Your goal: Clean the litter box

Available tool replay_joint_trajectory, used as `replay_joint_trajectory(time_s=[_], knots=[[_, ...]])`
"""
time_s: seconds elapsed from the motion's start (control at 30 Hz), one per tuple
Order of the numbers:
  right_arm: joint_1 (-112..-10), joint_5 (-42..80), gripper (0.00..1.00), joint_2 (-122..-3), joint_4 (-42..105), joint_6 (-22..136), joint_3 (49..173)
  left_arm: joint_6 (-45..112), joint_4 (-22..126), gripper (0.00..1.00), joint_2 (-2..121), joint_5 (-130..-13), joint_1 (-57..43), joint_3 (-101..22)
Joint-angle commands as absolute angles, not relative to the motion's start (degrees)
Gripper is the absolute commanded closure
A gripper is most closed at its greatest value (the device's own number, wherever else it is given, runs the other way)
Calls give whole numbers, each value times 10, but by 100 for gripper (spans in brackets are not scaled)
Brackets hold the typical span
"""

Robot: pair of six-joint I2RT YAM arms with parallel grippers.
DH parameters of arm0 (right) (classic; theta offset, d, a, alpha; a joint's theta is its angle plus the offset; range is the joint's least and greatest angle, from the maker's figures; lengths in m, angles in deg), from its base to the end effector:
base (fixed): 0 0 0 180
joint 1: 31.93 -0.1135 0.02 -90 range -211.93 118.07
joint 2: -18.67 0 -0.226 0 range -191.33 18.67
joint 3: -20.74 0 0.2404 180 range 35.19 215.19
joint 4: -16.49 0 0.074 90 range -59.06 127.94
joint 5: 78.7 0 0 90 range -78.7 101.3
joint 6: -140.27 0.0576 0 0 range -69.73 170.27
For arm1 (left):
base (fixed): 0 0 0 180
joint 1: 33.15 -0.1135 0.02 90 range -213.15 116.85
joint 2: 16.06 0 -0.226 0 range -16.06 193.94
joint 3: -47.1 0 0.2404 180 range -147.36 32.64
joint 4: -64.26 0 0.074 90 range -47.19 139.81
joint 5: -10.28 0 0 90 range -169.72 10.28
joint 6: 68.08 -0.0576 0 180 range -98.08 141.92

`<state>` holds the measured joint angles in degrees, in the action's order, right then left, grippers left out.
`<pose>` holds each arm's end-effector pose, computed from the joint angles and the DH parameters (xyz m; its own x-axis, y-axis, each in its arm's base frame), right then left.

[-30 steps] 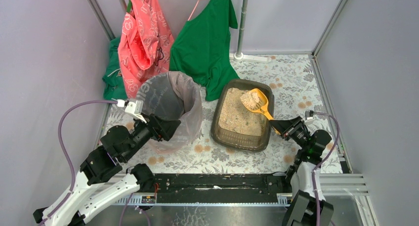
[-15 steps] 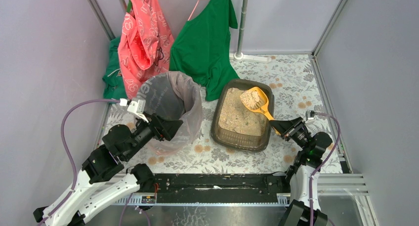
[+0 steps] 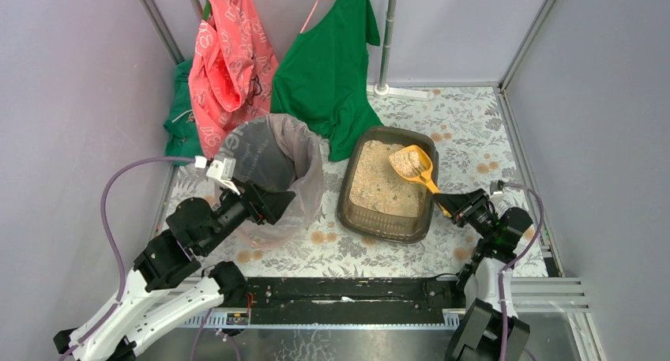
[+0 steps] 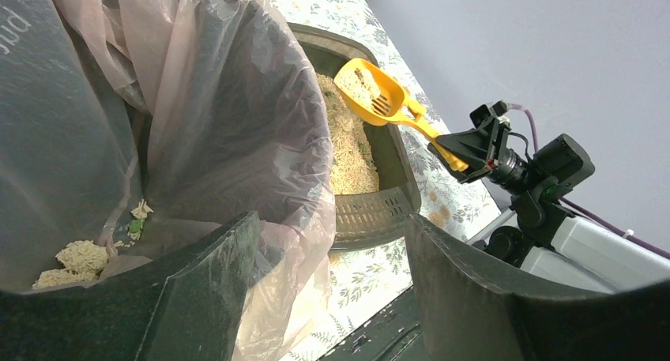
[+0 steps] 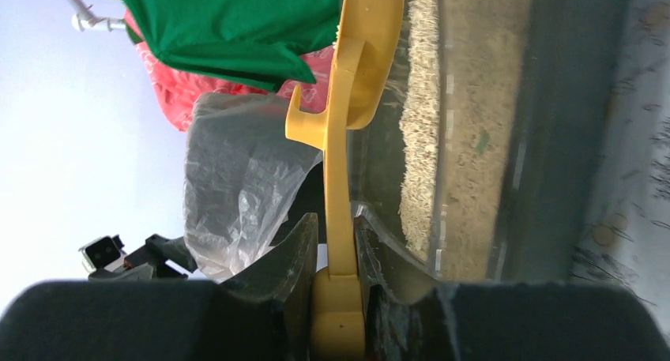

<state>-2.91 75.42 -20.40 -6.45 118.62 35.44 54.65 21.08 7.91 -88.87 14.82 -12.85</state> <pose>0.1674 -0.0336 0.1543 -0.5423 0.7648 -0.3480 -0.1918 0.2905 0.9374 0.0991 -0.0963 0.3301 -0.4100 -0.3424 -0.8454 0.4827 0.7050 -0.5197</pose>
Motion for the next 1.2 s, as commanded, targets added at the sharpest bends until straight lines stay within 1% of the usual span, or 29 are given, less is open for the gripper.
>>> replay_joint_trajectory(time_s=[0.0, 0.07, 0.1, 0.13, 0.23, 0.3, 0.33, 0.4, 0.43, 0.47, 0.5, 0.53, 0.6, 0.67, 0.77, 0.87, 0.9, 0.97, 1.07, 1.1, 1.17], knots=[[-12, 767, 100, -225, -88, 1150, 345, 553, 182, 25, 99, -878, 152, -114], [-31, 769, 100, -232, -173, 1208, 326, 555, 184, 25, 97, -877, 152, -112], [-34, 778, 100, -231, -171, 1207, 326, 556, 187, 25, 95, -878, 152, -108], [-32, 783, 100, -223, -155, 1205, 326, 555, 190, 25, 95, -881, 151, -106], [-17, 762, 100, -182, -22, 1124, 343, 555, 191, 25, 104, -875, 152, -109], [-42, 748, 100, -163, -88, 1183, 322, 558, 195, 25, 102, -872, 152, -108], [-52, 751, 100, -156, -79, 1174, 324, 557, 197, 25, 101, -873, 152, -106], [-50, 748, 100, -141, 25, 1123, 346, 554, 199, 25, 104, -877, 151, -104], [-46, 736, 100, -137, 47, 1102, 348, 553, 199, 25, 108, -875, 152, -107], [-48, 726, 100, -142, 6, 1122, 334, 554, 198, 25, 110, -872, 152, -110], [-59, 722, 100, -152, -80, 1174, 313, 555, 200, 25, 110, -870, 152, -112], [-81, 720, 100, -164, -117, 1195, 309, 556, 201, 25, 109, -870, 151, -111], [-101, 726, 100, -179, -77, 1172, 323, 554, 203, 25, 108, -873, 151, -109], [-88, 709, 100, -174, -32, 1139, 330, 552, 199, 25, 110, -872, 152, -114], [-125, 690, 100, -188, -99, 1171, 322, 555, 192, 25, 100, -874, 151, -117], [-111, 688, 100, -184, -8, 1113, 349, 552, 187, 25, 94, -882, 152, -114], [-108, 679, 100, -182, -9, 1119, 348, 552, 182, 25, 95, -882, 151, -117], [-133, 682, 100, -194, -94, 1166, 335, 555, 182, 25, 93, -880, 151, -117], [-125, 685, 100, -187, -17, 1125, 349, 553, 186, 25, 93, -882, 152, -114], [-118, 672, 100, -181, -18, 1121, 346, 552, 186, 25, 95, -880, 152, -116], [-141, 669, 100, -184, -85, 1160, 334, 554, 188, 25, 97, -878, 151, -117]])
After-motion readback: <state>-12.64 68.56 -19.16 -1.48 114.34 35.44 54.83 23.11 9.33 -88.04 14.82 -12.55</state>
